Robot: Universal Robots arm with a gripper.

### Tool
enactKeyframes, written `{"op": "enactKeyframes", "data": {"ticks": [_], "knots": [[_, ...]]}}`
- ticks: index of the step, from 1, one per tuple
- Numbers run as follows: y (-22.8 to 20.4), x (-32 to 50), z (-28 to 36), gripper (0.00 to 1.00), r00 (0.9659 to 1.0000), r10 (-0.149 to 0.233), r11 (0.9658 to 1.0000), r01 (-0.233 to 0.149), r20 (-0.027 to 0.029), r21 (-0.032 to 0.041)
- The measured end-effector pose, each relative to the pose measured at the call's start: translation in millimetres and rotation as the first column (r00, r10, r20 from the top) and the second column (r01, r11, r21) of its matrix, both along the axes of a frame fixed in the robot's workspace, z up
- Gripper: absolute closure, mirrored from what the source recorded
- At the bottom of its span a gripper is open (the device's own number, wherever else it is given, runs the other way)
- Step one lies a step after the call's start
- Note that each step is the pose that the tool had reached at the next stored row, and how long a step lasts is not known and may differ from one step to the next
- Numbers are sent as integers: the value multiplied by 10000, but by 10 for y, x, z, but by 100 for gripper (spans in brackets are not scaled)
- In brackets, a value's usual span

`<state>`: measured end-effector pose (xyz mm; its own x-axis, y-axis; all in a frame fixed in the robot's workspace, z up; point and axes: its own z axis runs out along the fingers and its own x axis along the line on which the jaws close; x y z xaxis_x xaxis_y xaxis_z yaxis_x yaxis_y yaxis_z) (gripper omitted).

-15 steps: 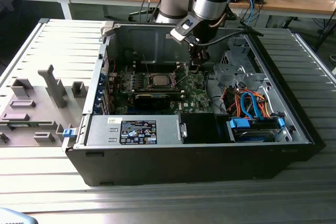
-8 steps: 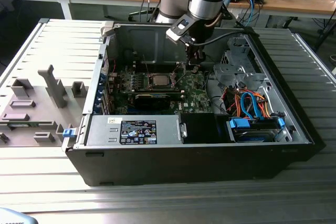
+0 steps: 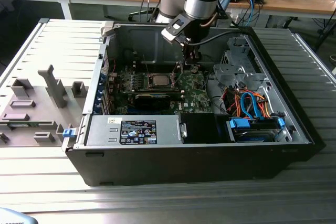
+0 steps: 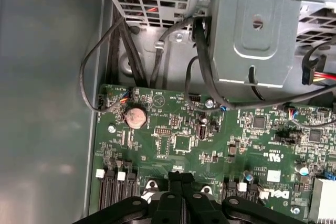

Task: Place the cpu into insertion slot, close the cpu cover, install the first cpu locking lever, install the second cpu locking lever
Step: 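Close the cpu cover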

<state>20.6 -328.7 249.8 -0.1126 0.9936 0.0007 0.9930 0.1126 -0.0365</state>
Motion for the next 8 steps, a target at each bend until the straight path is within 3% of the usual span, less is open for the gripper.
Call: {"op": "enactKeyframes", "data": {"ticks": [8], "knots": [[0, -91, 0, 89, 10000, 0, 10000, 0, 16, 1]]}}
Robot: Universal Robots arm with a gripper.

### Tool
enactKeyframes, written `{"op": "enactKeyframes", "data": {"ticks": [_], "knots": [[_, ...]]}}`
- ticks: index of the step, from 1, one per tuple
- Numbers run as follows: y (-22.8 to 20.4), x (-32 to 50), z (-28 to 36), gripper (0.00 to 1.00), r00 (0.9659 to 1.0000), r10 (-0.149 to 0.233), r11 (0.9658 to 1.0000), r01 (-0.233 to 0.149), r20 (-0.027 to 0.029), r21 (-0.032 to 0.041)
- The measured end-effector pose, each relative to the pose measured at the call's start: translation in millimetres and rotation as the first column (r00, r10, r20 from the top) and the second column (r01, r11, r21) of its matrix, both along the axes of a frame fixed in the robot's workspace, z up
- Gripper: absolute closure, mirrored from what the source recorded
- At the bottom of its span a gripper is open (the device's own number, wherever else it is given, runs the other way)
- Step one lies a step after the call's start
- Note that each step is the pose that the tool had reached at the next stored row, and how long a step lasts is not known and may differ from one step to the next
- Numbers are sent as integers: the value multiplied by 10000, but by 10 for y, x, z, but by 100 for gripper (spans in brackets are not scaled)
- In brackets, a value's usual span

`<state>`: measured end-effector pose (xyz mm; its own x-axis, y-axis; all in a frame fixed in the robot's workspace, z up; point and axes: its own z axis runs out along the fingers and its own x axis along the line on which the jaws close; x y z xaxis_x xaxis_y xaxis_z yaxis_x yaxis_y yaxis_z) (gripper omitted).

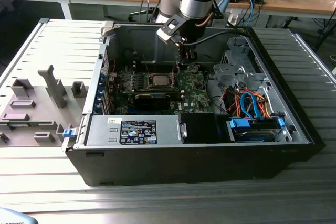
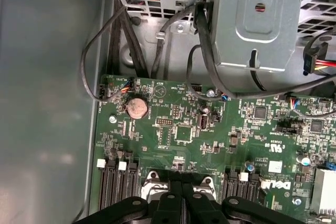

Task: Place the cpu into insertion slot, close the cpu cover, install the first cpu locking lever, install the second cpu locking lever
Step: 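Close the cpu cover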

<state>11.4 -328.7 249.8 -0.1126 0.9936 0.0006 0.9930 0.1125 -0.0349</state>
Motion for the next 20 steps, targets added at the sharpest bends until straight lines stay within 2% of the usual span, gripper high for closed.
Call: {"op": "enactKeyframes", "data": {"ticks": [20], "knots": [[0, -102, 0, 89, 10000, 0, 10000, 0, 1, 0]]}}
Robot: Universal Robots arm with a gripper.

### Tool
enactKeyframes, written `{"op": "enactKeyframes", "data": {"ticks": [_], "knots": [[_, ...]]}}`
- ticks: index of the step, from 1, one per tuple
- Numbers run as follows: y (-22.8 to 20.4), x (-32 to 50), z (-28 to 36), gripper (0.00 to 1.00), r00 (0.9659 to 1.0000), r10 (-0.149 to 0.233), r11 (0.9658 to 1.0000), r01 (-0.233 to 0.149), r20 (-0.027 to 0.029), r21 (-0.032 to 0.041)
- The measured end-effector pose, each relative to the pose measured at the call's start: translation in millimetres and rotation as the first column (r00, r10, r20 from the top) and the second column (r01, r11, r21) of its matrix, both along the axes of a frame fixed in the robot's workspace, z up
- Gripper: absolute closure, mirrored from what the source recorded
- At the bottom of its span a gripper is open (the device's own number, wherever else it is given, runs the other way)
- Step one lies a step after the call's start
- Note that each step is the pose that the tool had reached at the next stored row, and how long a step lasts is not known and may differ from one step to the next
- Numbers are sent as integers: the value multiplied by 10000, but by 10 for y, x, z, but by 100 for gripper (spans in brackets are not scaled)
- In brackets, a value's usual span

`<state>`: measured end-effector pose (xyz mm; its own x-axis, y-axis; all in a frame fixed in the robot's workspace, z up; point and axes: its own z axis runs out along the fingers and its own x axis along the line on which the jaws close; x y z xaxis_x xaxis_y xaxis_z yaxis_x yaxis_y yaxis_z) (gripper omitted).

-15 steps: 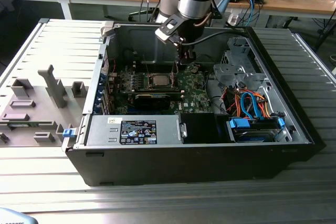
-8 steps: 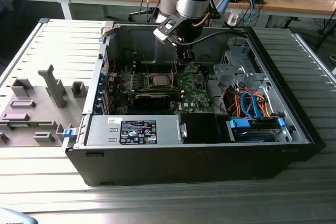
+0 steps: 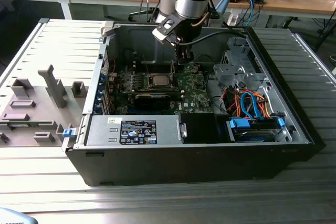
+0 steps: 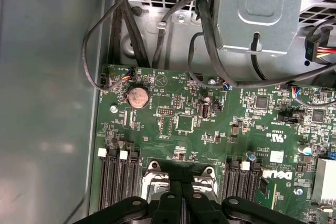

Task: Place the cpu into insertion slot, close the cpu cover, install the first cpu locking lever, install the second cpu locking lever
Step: 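Close the cpu cover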

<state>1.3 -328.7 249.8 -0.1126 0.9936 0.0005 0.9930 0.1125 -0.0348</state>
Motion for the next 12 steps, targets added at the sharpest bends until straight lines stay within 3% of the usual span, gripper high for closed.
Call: {"op": "enactKeyframes", "data": {"ticks": [12], "knots": [[0, -45, -3, 89, 10000, 0, 10000, 0, 0, -1]]}}
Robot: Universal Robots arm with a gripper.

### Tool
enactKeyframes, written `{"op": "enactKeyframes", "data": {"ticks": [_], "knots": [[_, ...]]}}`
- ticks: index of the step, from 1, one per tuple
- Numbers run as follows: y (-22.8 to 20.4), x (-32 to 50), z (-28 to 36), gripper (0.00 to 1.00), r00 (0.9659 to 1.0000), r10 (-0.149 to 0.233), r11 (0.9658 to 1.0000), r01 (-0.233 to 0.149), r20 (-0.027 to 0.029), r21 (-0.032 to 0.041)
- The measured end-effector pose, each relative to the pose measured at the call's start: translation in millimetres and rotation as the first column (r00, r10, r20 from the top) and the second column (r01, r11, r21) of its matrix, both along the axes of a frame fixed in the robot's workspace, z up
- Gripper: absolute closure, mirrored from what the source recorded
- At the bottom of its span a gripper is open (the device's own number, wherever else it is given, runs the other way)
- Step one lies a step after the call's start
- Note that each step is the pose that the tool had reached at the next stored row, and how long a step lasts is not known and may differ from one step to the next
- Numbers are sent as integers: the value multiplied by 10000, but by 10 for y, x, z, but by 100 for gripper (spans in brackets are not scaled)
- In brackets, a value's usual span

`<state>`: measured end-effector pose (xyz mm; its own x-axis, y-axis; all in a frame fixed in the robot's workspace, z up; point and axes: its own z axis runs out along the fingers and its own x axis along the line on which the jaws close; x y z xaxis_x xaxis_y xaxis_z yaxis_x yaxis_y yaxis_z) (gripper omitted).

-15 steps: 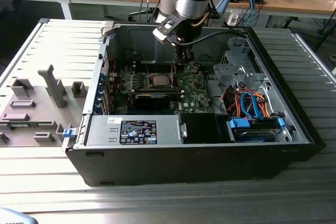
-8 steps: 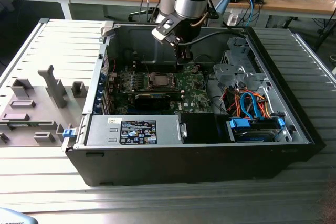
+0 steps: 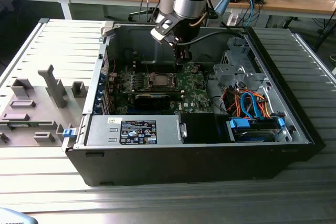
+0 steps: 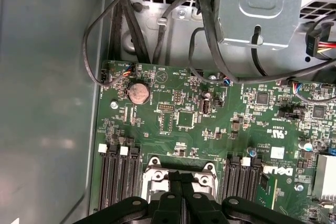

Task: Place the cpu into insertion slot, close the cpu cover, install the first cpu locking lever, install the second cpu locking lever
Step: 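Close the cpu cover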

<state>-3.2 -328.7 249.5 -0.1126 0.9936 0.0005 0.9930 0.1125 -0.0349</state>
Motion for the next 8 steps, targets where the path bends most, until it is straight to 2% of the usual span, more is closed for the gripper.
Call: {"op": "enactKeyframes", "data": {"ticks": [8], "knots": [[0, -72, -11, 89, 10000, 1, 10000, -1, 0, 1]]}}
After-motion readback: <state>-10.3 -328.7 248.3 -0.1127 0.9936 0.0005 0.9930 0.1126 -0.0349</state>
